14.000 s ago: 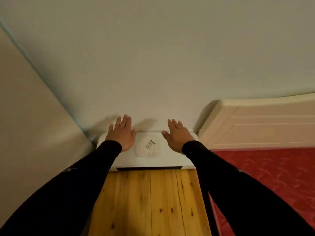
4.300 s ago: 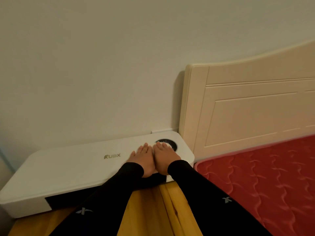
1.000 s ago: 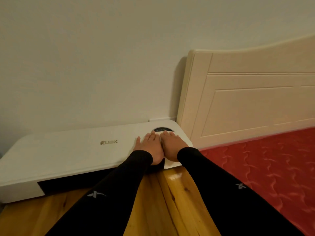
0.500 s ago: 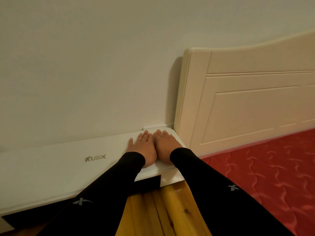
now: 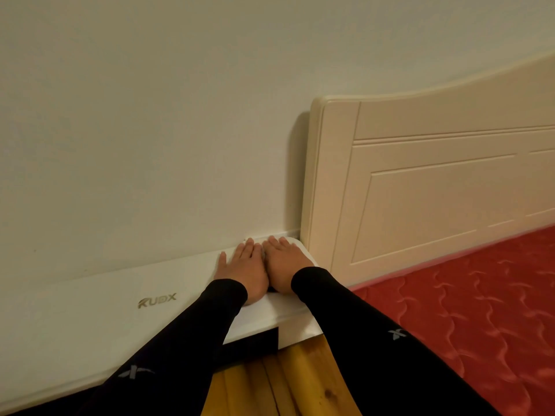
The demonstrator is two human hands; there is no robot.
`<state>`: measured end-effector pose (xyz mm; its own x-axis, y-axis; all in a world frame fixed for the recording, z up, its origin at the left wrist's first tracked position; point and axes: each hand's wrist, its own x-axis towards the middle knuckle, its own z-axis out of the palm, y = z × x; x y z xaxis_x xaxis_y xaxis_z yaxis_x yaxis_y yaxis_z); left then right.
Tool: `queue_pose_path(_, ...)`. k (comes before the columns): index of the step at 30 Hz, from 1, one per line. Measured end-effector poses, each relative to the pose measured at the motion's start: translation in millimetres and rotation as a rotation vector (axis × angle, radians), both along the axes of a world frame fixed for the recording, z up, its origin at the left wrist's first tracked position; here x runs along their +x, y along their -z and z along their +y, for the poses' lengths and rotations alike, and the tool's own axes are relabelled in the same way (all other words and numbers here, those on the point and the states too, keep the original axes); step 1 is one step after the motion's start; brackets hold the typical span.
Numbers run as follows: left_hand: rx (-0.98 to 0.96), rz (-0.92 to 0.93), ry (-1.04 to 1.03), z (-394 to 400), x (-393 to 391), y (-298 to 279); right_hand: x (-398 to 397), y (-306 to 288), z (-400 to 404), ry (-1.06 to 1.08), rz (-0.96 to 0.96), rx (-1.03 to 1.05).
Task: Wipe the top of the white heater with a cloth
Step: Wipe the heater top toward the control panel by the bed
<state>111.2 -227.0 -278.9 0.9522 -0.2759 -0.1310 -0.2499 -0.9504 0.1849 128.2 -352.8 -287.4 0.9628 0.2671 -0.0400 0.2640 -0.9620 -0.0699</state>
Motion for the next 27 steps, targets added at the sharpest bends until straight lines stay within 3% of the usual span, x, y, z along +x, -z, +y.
queue_pose_path(27,0.008,0.012,0.030,-10,-105,-8,-106,-3,-10,0.032,0.025,0.025)
